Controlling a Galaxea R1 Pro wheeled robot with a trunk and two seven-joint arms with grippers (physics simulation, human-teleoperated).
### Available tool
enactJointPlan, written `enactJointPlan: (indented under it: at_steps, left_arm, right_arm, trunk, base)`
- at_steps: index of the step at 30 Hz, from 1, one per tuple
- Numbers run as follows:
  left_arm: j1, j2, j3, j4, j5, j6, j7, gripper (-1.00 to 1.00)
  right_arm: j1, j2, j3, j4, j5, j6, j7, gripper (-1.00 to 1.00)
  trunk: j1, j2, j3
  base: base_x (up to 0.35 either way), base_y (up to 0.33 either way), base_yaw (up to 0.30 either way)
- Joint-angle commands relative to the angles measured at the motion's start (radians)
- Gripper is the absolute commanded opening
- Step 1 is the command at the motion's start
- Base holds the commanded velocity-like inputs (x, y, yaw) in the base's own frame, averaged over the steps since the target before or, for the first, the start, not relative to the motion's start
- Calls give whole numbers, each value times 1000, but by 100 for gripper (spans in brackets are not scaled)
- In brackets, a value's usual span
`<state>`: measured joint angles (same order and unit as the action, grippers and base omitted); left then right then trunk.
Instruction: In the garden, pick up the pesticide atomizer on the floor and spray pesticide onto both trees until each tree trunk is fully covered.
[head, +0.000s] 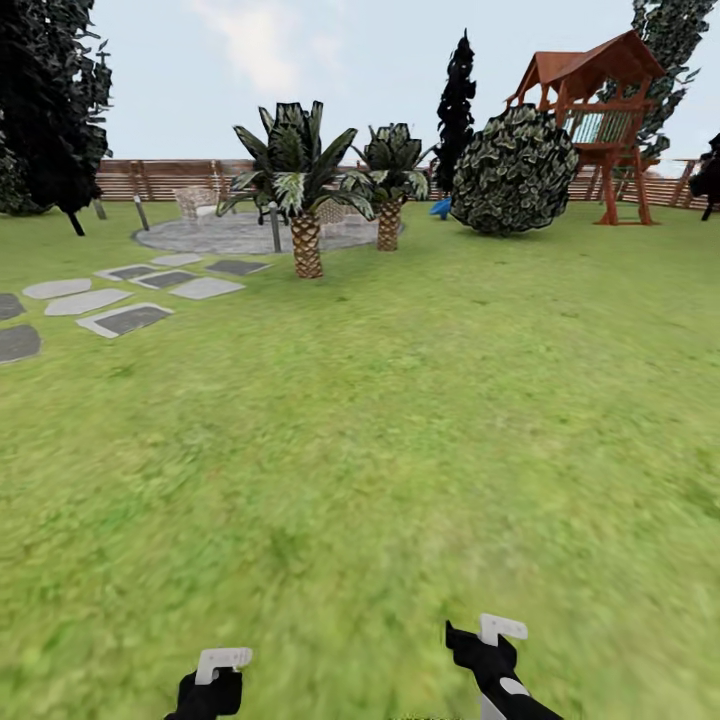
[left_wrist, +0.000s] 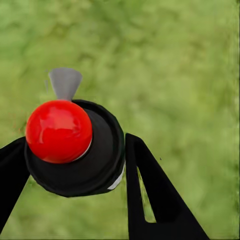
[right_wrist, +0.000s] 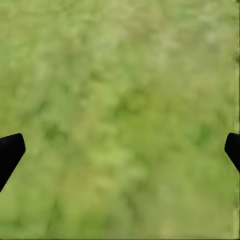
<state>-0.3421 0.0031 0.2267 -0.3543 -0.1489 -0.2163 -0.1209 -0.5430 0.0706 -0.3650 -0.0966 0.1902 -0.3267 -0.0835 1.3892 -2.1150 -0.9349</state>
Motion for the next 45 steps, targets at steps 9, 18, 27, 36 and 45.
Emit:
enactJointPlan:
  at_steps: [9, 18, 27, 36, 45]
  left_arm:
    - [0, 0, 0, 0, 0, 0, 0, -100]
    - [0, 0, 0, 0, 0, 0, 0, -100]
    - [0, 1, 0, 0, 0, 0, 1, -100]
    - [0, 2, 0, 0, 1, 0, 0, -100]
    - [0, -1, 0, 1, 1, 0, 1, -100]
  right_arm:
    - [0, 0, 0, 0, 0, 0, 0, 100]
    - [0, 0, 0, 0, 0, 0, 0, 100]
    - [0, -1, 0, 0, 0, 0, 0, 100]
    - [0, -1, 0, 2, 0, 0, 0, 100]
    - [0, -1, 0, 1, 0, 0, 0, 100]
  trunk:
    - [0, 0, 0]
    - [0, 0, 0]
    - [0, 0, 0]
    - [0, 0, 0]
    - [0, 0, -1]
  base:
    - [0, -323, -300]
    - [0, -324, -300]
    - [0, -324, -300]
    - [0, -324, -300]
    - [0, -324, -298]
